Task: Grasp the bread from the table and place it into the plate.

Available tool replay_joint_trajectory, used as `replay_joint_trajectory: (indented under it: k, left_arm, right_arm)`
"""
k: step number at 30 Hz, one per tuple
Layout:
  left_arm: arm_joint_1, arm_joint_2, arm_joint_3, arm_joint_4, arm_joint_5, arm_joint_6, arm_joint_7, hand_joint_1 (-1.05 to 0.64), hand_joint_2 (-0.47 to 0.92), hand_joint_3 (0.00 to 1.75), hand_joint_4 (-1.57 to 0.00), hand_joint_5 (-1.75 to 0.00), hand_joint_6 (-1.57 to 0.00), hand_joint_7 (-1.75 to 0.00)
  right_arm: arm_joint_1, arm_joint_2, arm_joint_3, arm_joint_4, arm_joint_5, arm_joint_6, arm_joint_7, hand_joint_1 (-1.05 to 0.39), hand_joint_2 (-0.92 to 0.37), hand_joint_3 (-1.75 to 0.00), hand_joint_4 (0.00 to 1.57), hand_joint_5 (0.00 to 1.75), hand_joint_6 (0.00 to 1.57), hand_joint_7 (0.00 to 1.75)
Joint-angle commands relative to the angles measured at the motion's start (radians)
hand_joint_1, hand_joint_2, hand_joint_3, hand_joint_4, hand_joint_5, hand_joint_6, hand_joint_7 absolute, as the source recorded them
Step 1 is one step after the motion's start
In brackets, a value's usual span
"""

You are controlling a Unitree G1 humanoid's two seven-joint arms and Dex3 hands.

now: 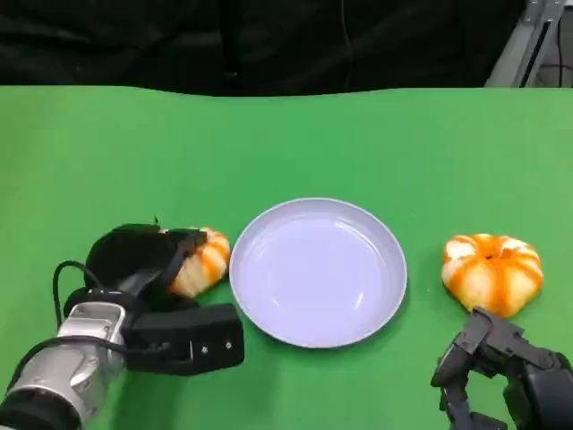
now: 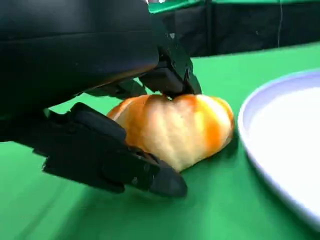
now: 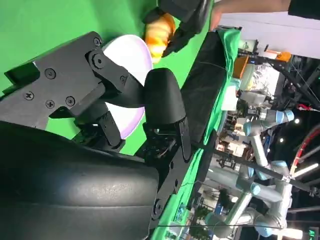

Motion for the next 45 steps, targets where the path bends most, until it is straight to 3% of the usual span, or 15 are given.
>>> replay_joint_trajectory:
  k: [1, 11, 13, 14, 16, 21, 22, 23, 25, 26, 29, 33, 35, 37, 45]
  left_arm:
    - [0.000, 0.009, 0.000, 0.025, -0.019, -0.011, 0.030, -0.20, 0.92, 0.06, -0.93, -0.15, -0.81, -0.06]
    - [0.002, 0.004, 0.013, 0.040, -0.044, -0.048, 0.091, -0.20, 0.92, 0.06, -0.95, -0.14, -0.82, -0.04]
    - [0.008, -0.003, 0.037, 0.056, -0.069, -0.095, 0.164, -0.09, 0.92, 0.05, -0.89, -1.07, -1.20, -0.10]
    - [0.007, -0.004, 0.040, 0.064, -0.074, -0.109, 0.183, -0.07, 0.92, 0.05, -0.86, -1.23, -1.25, -0.10]
    - [0.001, -0.005, 0.037, 0.079, -0.077, -0.119, 0.195, -0.06, 0.92, 0.05, -0.84, -1.37, -1.30, -0.10]
    - [-0.004, -0.001, 0.042, 0.084, -0.081, -0.136, 0.221, -0.06, 0.92, 0.05, -0.83, -1.40, -1.31, -0.08]
    - [-0.003, 0.004, 0.048, 0.075, -0.083, -0.141, 0.233, -0.06, 0.90, 0.10, -0.77, -1.61, -1.07, -0.80]
    - [-0.002, 0.007, 0.052, 0.069, -0.084, -0.145, 0.241, -0.05, 0.90, 0.12, -0.75, -1.67, -0.87, -1.24]
    - [-0.002, 0.008, 0.056, 0.068, -0.084, -0.149, 0.246, -0.05, 0.90, 0.13, -0.74, -1.73, -0.70, -1.61]
    - [-0.002, 0.007, 0.056, 0.068, -0.083, -0.149, 0.247, -0.05, 0.90, 0.13, -0.74, -1.74, -0.68, -1.65]
    - [-0.003, 0.012, 0.067, 0.047, -0.088, -0.150, 0.246, -0.05, 0.90, 0.13, -0.74, -1.75, -0.66, -1.70]
    - [-0.003, 0.020, 0.091, -0.008, -0.102, -0.143, 0.251, -0.05, 0.90, 0.18, -0.75, -1.75, -0.76, -1.56]
    - [0.000, 0.025, 0.095, -0.035, -0.100, -0.128, 0.240, -0.06, 0.71, 0.60, -0.75, -1.75, -0.75, -1.59]
    - [0.004, 0.029, 0.100, -0.059, -0.100, -0.127, 0.241, -0.05, 0.59, 0.81, -0.76, -1.75, -0.77, -1.58]
    - [0.014, 0.040, 0.110, -0.142, -0.101, -0.122, 0.228, -0.05, 0.55, 0.92, -0.78, -1.75, -0.79, -1.56]
  right_arm:
    - [-0.003, -0.009, -0.006, 0.006, 0.011, -0.009, -0.002, -0.15, -0.54, -1.14, 0.80, 1.75, 0.73, 1.57]
    - [-0.002, -0.008, -0.005, 0.004, 0.012, -0.008, -0.002, -0.15, -0.54, -1.14, 0.80, 1.75, 0.73, 1.57]
    - [-0.001, -0.007, -0.005, 0.001, 0.013, -0.007, -0.002, -0.15, -0.55, -1.14, 0.81, 1.75, 0.73, 1.57]
    - [-0.001, -0.007, -0.005, 0.001, 0.014, -0.007, -0.002, -0.15, -0.55, -1.14, 0.81, 1.75, 0.73, 1.57]
    - [-0.001, -0.007, -0.005, 0.001, 0.014, -0.007, -0.002, -0.15, -0.55, -1.13, 0.81, 1.75, 0.73, 1.57]
    - [-0.002, -0.008, -0.005, -0.001, 0.014, -0.005, -0.001, -0.14, -0.56, -1.12, 0.81, 1.75, 0.73, 1.57]
    - [-0.002, -0.009, -0.005, -0.002, 0.015, -0.003, 0.001, -0.14, -0.56, -1.12, 0.81, 1.75, 0.73, 1.57]
    - [-0.002, -0.009, -0.005, -0.002, 0.016, -0.002, 0.002, -0.14, -0.56, -1.12, 0.81, 1.75, 0.73, 1.57]
    - [-0.002, -0.009, -0.005, -0.003, 0.016, -0.002, 0.002, -0.14, -0.55, -1.13, 0.81, 1.75, 0.73, 1.57]
    - [-0.002, -0.009, -0.005, -0.003, 0.016, -0.002, 0.002, -0.14, -0.55, -1.13, 0.81, 1.75, 0.73, 1.57]
    - [-0.002, -0.009, -0.005, -0.002, 0.016, -0.005, 0.003, -0.14, -0.55, -1.13, 0.81, 1.75, 0.73, 1.57]
    - [-0.004, -0.009, -0.006, 0.003, 0.015, -0.010, 0.002, -0.14, -0.55, -1.14, 0.80, 1.75, 0.72, 1.58]
    - [-0.006, -0.010, -0.007, 0.008, 0.016, -0.016, 0.002, -0.14, -0.55, -1.14, 0.81, 1.75, 0.72, 1.59]
    - [-0.006, -0.010, -0.007, 0.006, 0.019, -0.013, 0.004, -0.15, -0.54, -1.15, 0.81, 1.75, 0.72, 1.59]
    - [-0.005, -0.012, -0.008, 0.004, 0.019, -0.009, 0.004, -0.14, -0.54, -1.15, 0.81, 1.75, 0.72, 1.59]
